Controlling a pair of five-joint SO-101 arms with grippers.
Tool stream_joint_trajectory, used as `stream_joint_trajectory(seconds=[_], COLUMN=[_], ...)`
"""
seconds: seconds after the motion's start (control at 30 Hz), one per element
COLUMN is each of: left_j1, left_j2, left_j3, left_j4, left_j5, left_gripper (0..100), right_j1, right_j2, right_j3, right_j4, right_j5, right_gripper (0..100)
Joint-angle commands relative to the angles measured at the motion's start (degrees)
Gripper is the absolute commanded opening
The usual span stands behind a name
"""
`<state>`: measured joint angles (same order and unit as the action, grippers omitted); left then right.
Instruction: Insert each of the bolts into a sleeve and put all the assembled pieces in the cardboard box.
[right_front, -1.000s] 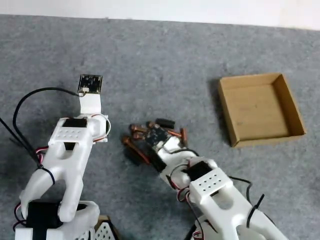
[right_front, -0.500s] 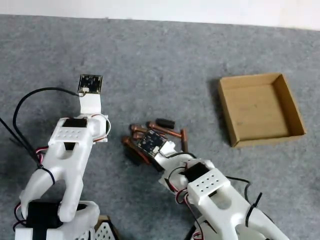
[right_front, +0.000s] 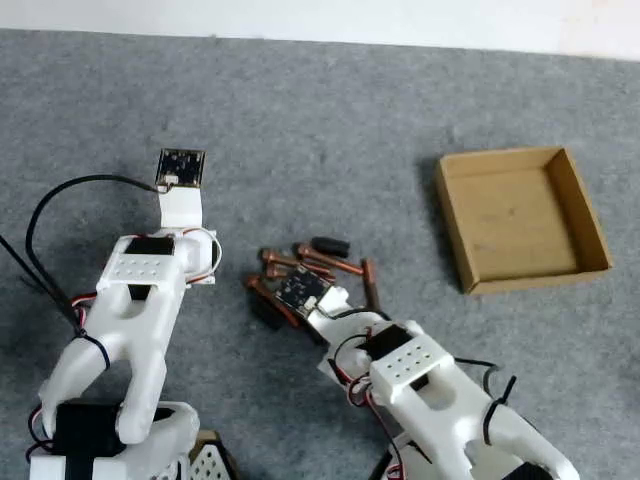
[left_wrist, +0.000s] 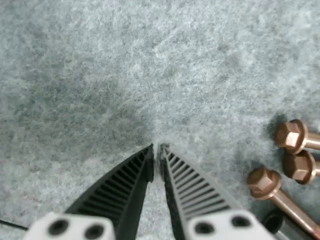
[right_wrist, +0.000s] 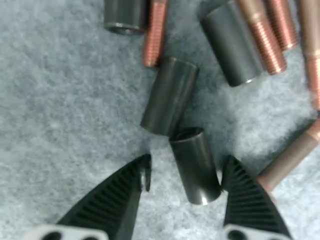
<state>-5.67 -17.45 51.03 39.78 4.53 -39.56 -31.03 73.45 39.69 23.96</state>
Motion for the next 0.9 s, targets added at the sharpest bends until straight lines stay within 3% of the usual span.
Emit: stream_joint_trajectory(seconds=[0.0, 0.17, 0.33, 0.53, 0.87], left_j1=[-0.57, -0.57, -0.57, -0.57, -0.57], left_j2=[-0.22, -0.22, -0.22, -0.22, -0.22], left_j3=[-2.42, -2.42, -2.42, -2.42, -2.42], left_j4=[-0.88, -0.88, -0.88, -0.88, -0.88], left_j5=[0.35, 0.35, 0.35, 0.35, 0.35], left_gripper=[4, 4, 4, 4, 4], right_j1=[1.01, 1.01, 1.19, 7.78, 11.82], right_j2=[1.8, 1.19, 1.19, 0.04, -26.51], right_j3=[-0.31, -0.4, -0.48, -0.48, 8.13], right_j4=[-0.75, -1.01, -1.1, -3.38, -3.47], right_j5=[0.62, 0.35, 0.35, 0.18, -3.96], right_gripper=[21.2, 0.0, 0.4, 0.5, 0.5])
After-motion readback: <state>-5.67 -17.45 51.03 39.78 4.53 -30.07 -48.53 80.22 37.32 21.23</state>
